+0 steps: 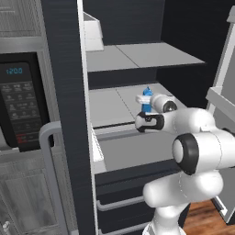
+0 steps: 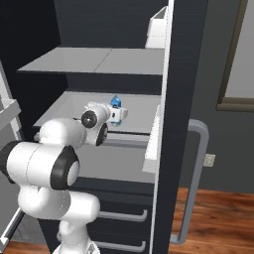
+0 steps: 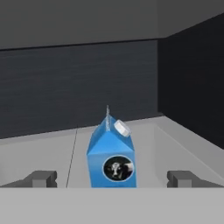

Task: Take a sugar cube from the saucer and place it inside the coffee. Then, grab milk from the fridge and place it next to the coffee on the counter to sweeten the coffee.

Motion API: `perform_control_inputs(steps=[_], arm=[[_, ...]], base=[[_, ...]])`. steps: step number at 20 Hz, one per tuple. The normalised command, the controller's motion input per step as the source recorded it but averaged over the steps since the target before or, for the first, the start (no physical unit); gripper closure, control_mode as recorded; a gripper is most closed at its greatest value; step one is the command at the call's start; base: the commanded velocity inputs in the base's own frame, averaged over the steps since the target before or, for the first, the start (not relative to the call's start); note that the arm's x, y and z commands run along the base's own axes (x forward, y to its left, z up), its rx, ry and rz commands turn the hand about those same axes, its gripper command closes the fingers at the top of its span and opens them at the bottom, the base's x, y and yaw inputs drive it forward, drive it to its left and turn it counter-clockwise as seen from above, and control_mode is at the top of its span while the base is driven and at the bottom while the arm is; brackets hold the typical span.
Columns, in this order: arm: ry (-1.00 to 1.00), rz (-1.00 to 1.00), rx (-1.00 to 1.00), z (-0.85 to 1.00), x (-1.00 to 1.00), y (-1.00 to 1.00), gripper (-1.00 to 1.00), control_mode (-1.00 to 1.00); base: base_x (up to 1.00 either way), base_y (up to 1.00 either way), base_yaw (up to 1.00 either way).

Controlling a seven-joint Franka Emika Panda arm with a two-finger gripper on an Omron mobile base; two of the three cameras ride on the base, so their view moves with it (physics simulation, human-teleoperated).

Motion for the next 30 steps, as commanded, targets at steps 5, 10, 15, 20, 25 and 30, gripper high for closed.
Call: perform_control_inputs(steps=[5,10,15,20,25,30], arm=[[0.00,0.00,0.00,-0.11,0.26,-0.03,-1.00,-1.00],[0.02,0.00,0.00,-0.23,0.28,-0.01,-1.00,-1.00],[0.01,0.00,0.00,-0.21,0.26,-0.14,-1.00,-1.00],[0.01,0.00,0.00,-0.18,0.24,-0.05,-1.00,-1.00],[0.00,0.00,-0.03,-0.33,0.03,0.01,1.00,-1.00],[0.00,0.00,0.00,-0.10,0.00,0.00,1.00,-1.00]], base=[[0.00,0.00,0.00],[0.00,0.00,0.00],[0.00,0.00,0.00],[0.00,0.00,0.00],[0.00,0.00,0.00],[0.00,0.00,0.00]])
